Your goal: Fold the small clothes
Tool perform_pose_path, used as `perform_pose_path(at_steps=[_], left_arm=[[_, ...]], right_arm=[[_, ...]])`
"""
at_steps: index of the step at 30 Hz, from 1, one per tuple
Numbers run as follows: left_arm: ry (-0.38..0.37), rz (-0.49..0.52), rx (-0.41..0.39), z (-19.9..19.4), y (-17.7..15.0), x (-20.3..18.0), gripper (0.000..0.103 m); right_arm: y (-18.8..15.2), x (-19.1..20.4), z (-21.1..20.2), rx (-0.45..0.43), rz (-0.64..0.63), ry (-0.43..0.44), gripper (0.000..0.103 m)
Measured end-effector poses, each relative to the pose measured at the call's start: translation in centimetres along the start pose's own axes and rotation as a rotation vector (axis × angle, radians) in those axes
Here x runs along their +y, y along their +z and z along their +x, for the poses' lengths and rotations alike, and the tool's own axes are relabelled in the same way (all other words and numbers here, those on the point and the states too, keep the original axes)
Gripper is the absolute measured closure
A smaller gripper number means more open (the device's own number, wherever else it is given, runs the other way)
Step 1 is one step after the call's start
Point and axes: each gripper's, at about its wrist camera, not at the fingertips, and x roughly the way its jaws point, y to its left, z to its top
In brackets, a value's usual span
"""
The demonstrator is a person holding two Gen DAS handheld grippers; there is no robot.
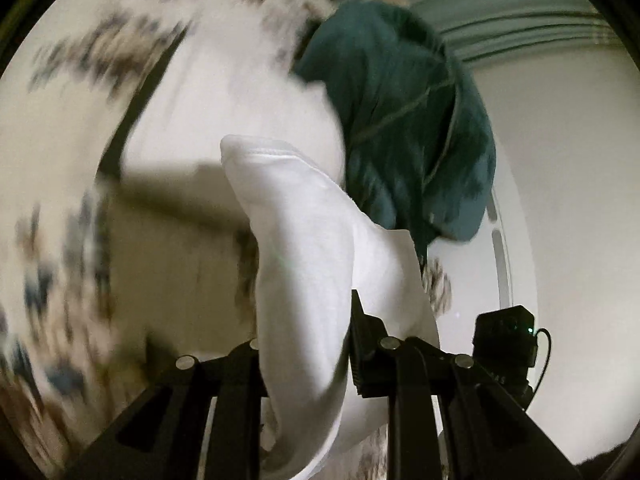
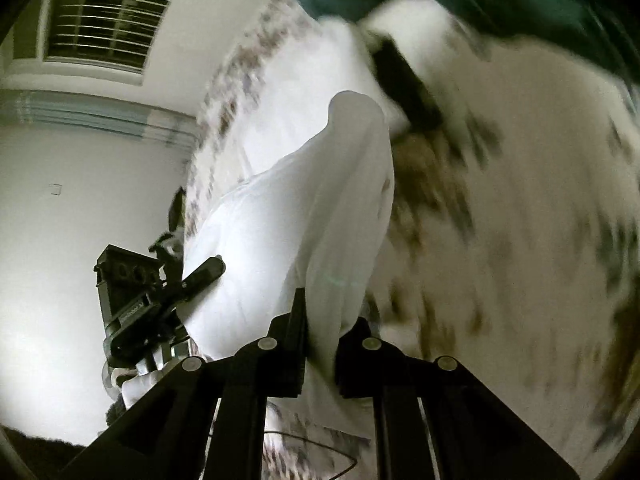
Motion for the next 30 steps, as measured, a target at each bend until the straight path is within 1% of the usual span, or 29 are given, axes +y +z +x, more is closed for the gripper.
perform_pose_path(at_steps=[2,4,5,7,8,9,11,12,13,14,15,16,17,18,19,20,21,22,23,24,26,28,30], left_arm=[[0.02,0.034,-0.035,0.7,4.5,-0.5,0.085],[0.047,0.049,-0.063,1.8,8.8,-0.1,0.084],[0.059,0.052,-0.068,2.5,10.3,0.2,0.083],[0.123,0.059,-0.068,4.3,14.0,1.8,0.082],[0.155,0.058,-0.059,4.7,15.0,2.8,0.08],[0.204,0.041,-0.04,5.7,16.4,4.3,0.08],[0.248,-0.02,-0.016,6.6,17.5,6.6,0.08],[0.251,-0.032,-0.017,6.6,17.6,7.4,0.075],[0.267,-0.022,-0.031,6.3,17.6,7.5,0.064],[0.3,0.0,-0.049,6.1,17.4,7.2,0.057],[0.352,0.034,-0.071,5.6,17.1,6.8,0.044],[0.396,0.073,-0.097,5.1,16.6,6.2,0.039],[0.422,0.099,-0.115,4.9,16.3,5.6,0.035],[0.477,0.137,-0.135,4.6,15.6,4.9,0.023],[0.514,0.155,-0.144,4.7,15.3,4.7,0.011],[0.554,0.173,-0.154,4.7,15.1,4.3,0.006],[0.59,0.193,-0.168,4.6,14.5,3.8,0.004],[0.632,0.212,-0.18,4.7,13.7,3.2,0.004],[0.672,0.222,-0.185,4.8,13.1,2.8,0.004],[0.698,0.227,-0.19,5.0,12.6,2.6,0.004],[0.73,0.246,-0.194,5.2,11.8,1.8,0.004],[0.747,0.259,-0.185,5.1,10.9,0.9,0.004],[0.759,0.271,-0.172,4.4,9.9,-0.5,0.004]], right_arm=[[4.9,1.8,1.6,-0.039,-0.043,0.001,0.092],[8.8,2.8,3.7,-0.062,-0.065,-0.002,0.092],[10.6,3.2,5.0,-0.066,-0.069,-0.003,0.092],[14.4,3.5,8.0,-0.068,-0.077,-0.018,0.092],[15.9,3.4,9.7,-0.055,-0.077,-0.03,0.092],[17.0,3.2,10.8,-0.045,-0.069,-0.043,0.092],[18.3,2.8,13.1,-0.021,-0.073,-0.088,0.092],[18.8,2.5,14.2,-0.011,-0.087,-0.129,0.092],[19.0,2.4,14.6,-0.008,-0.088,-0.146,0.091],[19.2,2.3,15.0,-0.004,-0.09,-0.171,0.089],[19.2,2.2,14.9,-0.004,-0.097,-0.195,0.086],[19.1,2.4,14.8,-0.005,-0.113,-0.24,0.082],[18.9,2.9,14.8,-0.014,-0.139,-0.302,0.064],[18.7,3.3,14.8,-0.024,-0.161,-0.348,0.043],[18.3,4.0,14.8,-0.041,-0.196,-0.424,0.034],[17.8,4.7,14.9,-0.059,-0.24,-0.517,0.022],[17.3,5.0,14.9,-0.071,-0.271,-0.587,0.014],[16.8,5.4,15.1,-0.079,-0.295,-0.643,0.01],[16.1,5.8,15.2,-0.089,-0.32,-0.714,0.002],[15.7,5.9,15.0,-0.093,-0.325,-0.747,0.0],[14.6,6.2,14.7,-0.093,-0.309,-0.795,0.0],[13.9,6.6,14.0,-0.104,-0.309,-0.83,0.0],[12.6,7.5,12.4,-0.134,-0.318,-0.86,0.0]])
